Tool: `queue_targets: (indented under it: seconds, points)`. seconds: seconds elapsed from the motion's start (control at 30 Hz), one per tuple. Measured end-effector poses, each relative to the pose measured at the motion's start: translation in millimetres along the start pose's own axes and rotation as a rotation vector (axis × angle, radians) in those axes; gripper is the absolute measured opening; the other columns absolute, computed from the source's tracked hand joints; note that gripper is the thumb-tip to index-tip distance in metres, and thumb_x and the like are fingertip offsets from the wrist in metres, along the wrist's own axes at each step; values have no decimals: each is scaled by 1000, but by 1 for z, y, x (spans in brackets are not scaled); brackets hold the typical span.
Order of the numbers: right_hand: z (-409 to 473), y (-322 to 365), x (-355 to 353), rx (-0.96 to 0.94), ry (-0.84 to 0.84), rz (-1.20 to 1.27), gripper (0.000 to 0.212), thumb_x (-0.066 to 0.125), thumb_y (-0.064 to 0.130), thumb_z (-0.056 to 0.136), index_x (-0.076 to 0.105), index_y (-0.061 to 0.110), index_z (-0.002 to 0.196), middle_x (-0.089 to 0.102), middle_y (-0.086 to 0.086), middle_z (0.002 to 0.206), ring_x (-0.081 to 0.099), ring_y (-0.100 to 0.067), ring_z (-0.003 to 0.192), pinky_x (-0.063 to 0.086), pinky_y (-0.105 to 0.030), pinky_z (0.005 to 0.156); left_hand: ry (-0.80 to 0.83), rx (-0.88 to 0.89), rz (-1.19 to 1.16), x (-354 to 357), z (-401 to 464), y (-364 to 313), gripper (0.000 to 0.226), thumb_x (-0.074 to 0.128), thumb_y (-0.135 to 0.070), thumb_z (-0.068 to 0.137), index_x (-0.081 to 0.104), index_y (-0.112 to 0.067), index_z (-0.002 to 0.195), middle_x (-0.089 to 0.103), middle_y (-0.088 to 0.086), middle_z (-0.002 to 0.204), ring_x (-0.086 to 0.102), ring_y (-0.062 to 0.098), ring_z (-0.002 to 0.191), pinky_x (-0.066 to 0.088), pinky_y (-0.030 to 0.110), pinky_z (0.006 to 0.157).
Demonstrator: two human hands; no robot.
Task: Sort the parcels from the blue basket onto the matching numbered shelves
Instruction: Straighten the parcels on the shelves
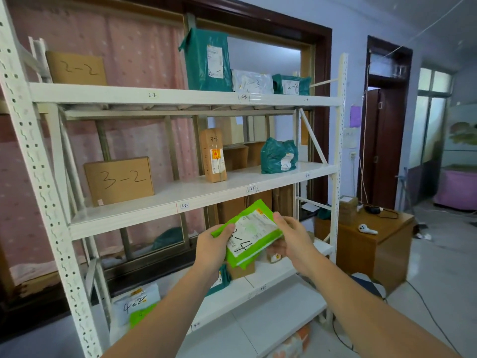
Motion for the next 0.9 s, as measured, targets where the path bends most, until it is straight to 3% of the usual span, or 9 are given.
queue_targets:
  seconds: [0.07, 0.13, 0.27, 0.37, 0.43, 0.57, 0.67, 0.8, 0.9]
  points:
    - [0, -1, 6, 71, 56, 122, 35, 61, 42, 97, 56, 13, 117, 74, -19, 106, 74, -31, 82, 61, -44, 71, -60, 1, -105, 9, 2, 1, 12, 68, -20, 97, 73, -10, 100, 79, 12, 93, 75, 34, 94, 60, 54, 88]
    - [2, 0, 9, 88, 74, 100, 37, 56, 45, 100, 60, 13, 117, 76, -16, 104, 75, -30, 90, 60, -44, 76, -13, -24, -132, 28, 3, 5, 13, 69, -18, 96, 70, -7, 104, 78, 12, 95, 75, 33, 95, 60, 53, 87]
    - [13, 12, -24, -57, -116, -159, 28, 48, 43, 104, 58, 17, 106, 76, -6, 95, 75, -20, 83, 62, -39, 69, 135, -74, -53, 69, -2, 16, 20, 69, -14, 95, 63, -6, 112, 78, 12, 100, 76, 28, 91, 62, 42, 75]
    - [13, 23, -32, -208, -74, -355, 24, 44, 39, 106, 54, 18, 104, 73, -5, 94, 74, -16, 79, 62, -35, 64, 202, -77, -33, 92, -1, 14, 25, 61, -36, 101, 65, -15, 115, 79, 7, 100, 77, 25, 90, 63, 45, 78]
    - [15, 26, -37, -245, -49, -412, 23, 43, 41, 106, 53, 20, 105, 73, -5, 95, 74, -16, 78, 62, -35, 64, 207, 35, 130, 105, 8, 4, 35, 51, -46, 103, 69, -18, 110, 79, 6, 95, 77, 22, 86, 63, 46, 82]
    - [33, 29, -68, -176, -101, -537, 39, 45, 53, 102, 62, 19, 106, 76, -4, 89, 75, -17, 77, 60, -32, 62, 236, 272, 458, 144, 20, -11, 35, 45, -44, 106, 67, -18, 98, 76, 0, 82, 73, 7, 70, 60, 28, 66]
    - [41, 33, -99, -222, -177, -694, 41, 41, 53, 103, 64, 18, 103, 74, -3, 85, 73, -16, 74, 62, -35, 65, 275, 294, 514, 176, 27, 4, 30, 46, -42, 106, 66, -23, 92, 76, 0, 84, 74, 15, 76, 60, 38, 72]
    - [35, 22, -132, -245, -217, -582, 30, 41, 48, 105, 62, 26, 101, 74, 0, 84, 73, -11, 71, 58, -24, 57, 338, 314, 575, 213, 35, 28, 39, 45, -46, 106, 69, -17, 99, 76, 3, 87, 72, 18, 79, 56, 37, 72]
    - [38, 18, -156, -245, -257, -498, 27, 43, 42, 105, 63, 24, 101, 74, -1, 84, 73, -9, 71, 55, -21, 55, 361, 298, 556, 236, 46, 44, 37, 47, -47, 104, 68, -19, 92, 76, 2, 86, 71, 19, 79, 53, 34, 70]
Point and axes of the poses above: each hand's wrist, its own z-axis towards the middle knuckle, its own x-axis out of the palm, y = z × x, the point moved 10 cm from there along z, towards the middle knuckle
